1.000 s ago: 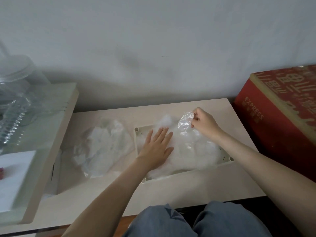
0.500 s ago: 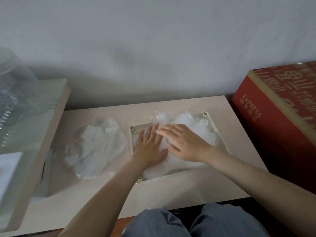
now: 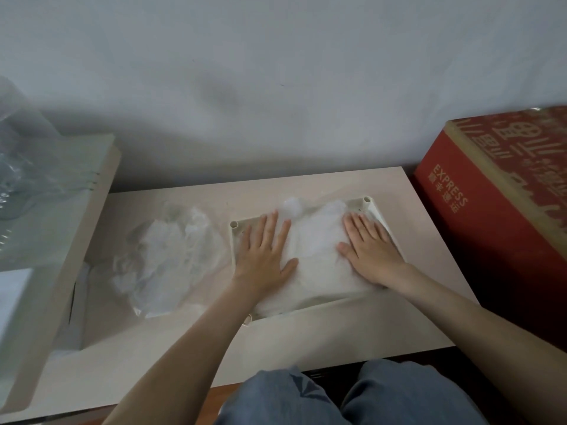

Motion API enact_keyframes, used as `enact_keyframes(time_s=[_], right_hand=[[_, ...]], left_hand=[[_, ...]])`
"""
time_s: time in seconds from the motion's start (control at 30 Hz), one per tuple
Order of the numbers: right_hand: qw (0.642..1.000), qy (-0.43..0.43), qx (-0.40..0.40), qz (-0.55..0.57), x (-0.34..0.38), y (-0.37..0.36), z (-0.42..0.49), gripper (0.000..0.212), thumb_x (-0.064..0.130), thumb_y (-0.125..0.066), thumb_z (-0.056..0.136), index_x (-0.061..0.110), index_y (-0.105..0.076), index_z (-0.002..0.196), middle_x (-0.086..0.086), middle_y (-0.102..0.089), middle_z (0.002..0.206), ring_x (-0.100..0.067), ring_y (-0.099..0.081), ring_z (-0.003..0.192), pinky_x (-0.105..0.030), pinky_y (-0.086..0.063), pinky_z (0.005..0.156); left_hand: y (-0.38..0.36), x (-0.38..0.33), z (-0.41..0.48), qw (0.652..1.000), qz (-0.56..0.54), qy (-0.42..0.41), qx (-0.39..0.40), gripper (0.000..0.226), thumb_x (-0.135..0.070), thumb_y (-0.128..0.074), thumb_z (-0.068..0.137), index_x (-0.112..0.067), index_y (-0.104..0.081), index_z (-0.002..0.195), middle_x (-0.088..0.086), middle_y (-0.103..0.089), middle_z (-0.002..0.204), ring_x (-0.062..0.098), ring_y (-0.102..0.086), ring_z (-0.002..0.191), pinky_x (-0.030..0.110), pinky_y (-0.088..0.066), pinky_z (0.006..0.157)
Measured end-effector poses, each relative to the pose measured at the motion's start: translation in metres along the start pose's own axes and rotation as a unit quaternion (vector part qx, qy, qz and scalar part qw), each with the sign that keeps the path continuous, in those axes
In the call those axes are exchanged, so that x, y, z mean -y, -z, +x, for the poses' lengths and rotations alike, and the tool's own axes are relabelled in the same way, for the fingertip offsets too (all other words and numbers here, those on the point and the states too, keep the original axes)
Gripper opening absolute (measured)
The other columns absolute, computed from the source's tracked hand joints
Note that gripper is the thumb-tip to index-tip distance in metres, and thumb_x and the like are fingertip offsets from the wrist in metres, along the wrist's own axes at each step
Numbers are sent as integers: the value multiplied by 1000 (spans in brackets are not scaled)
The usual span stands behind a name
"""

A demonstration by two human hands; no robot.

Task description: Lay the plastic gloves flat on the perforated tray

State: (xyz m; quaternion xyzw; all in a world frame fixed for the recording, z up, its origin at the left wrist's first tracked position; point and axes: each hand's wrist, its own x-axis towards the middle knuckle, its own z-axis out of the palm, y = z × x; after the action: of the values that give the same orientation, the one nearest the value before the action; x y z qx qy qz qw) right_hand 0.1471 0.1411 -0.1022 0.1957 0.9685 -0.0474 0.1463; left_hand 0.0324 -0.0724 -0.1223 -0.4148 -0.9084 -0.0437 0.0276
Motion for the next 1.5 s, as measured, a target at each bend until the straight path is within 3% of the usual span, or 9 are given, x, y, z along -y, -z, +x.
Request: enact_keyframes(time_s=[0.13, 0.27, 0.4, 0.47, 0.53, 0.7, 1.0, 1.2, 1.5], right_hand=[[999, -3, -50, -6, 5, 3, -2, 88, 60, 15, 79, 14, 5, 153, -4, 5, 161, -19, 9, 148, -37, 7, 118], [989, 50, -136, -27, 14, 8, -5, 77, 57, -3, 91, 13, -20, 152, -10, -23, 157, -23, -17, 147, -40, -1, 116], [992, 83, -75, -56, 15, -2, -9, 84, 67, 12, 82, 24, 0, 153, 3, 5, 160, -16, 7, 148, -41, 15, 114], [993, 36, -110, -30, 15, 4, -8, 81, 59, -4, 85, 17, -19, 152, -6, -20, 159, -24, -20, 145, -46, -5, 117], [982, 15, -188, -21, 20, 12, -4, 69, 51, -22, 86, 11, -45, 138, -12, -54, 132, -29, -50, 121, -43, -23, 107], [953, 51, -287, 88, 49, 40, 10, 55, 37, -55, 76, 9, -52, 124, -11, -57, 110, -34, -52, 99, -42, -34, 87], [925, 299, -171, 163, 78, 56, 26, 60, 30, -72, 78, 26, -51, 134, 6, -44, 133, -11, -26, 121, -24, -13, 96], [943, 281, -92, 152, 83, 63, 34, 43, 30, -69, 83, 28, -57, 124, 21, -55, 115, -6, -31, 115, -27, -18, 95], [952, 233, -49, 192, 73, 74, 33, 29, 28, -69, 84, 26, -61, 112, 17, -55, 99, -6, -34, 103, -29, -20, 98]], left_hand=[[21, 1, 4, 991, -53, 94, -78, 67, -51, -29, 92, -1, -54, 129, 21, -55, 131, 38, -52, 118, 54, -33, 106], [25, 18, 10, 981, -54, 159, -96, 49, -48, -45, 89, -7, -69, 103, 20, -50, 133, 38, -48, 119, 53, -22, 107], [15, 33, 6, 982, -76, 142, -93, 23, -31, -76, 77, -13, -73, 91, 19, -42, 143, 41, -42, 126, 47, -9, 107], [14, 35, 4, 980, -88, 123, -130, 11, -18, -77, 75, -14, -74, 84, 19, -45, 141, 42, -45, 123, 44, -13, 105], [14, 35, 4, 972, -96, 109, -184, 8, -11, -76, 71, -15, -72, 76, 18, -52, 134, 41, -52, 115, 41, -18, 100], [20, 30, 3, 958, -138, 68, -241, 2, -17, -68, 78, -17, -70, 80, 8, -60, 103, 24, -48, 95, 36, -25, 82], [28, 30, -2, 946, -92, -84, -298, 7, -13, -67, 82, -20, -67, 80, -7, -61, 78, 14, -46, 78, 27, -13, 72], [27, 32, -1, 952, -81, -95, -281, 20, -13, -58, 86, -21, -73, 96, -6, -60, 78, 15, -45, 80, 27, -12, 73], [35, 26, -5, 964, -137, -75, -218, 48, -15, -47, 80, -26, -65, 123, -6, -49, 78, 14, -41, 81, 26, -14, 75]])
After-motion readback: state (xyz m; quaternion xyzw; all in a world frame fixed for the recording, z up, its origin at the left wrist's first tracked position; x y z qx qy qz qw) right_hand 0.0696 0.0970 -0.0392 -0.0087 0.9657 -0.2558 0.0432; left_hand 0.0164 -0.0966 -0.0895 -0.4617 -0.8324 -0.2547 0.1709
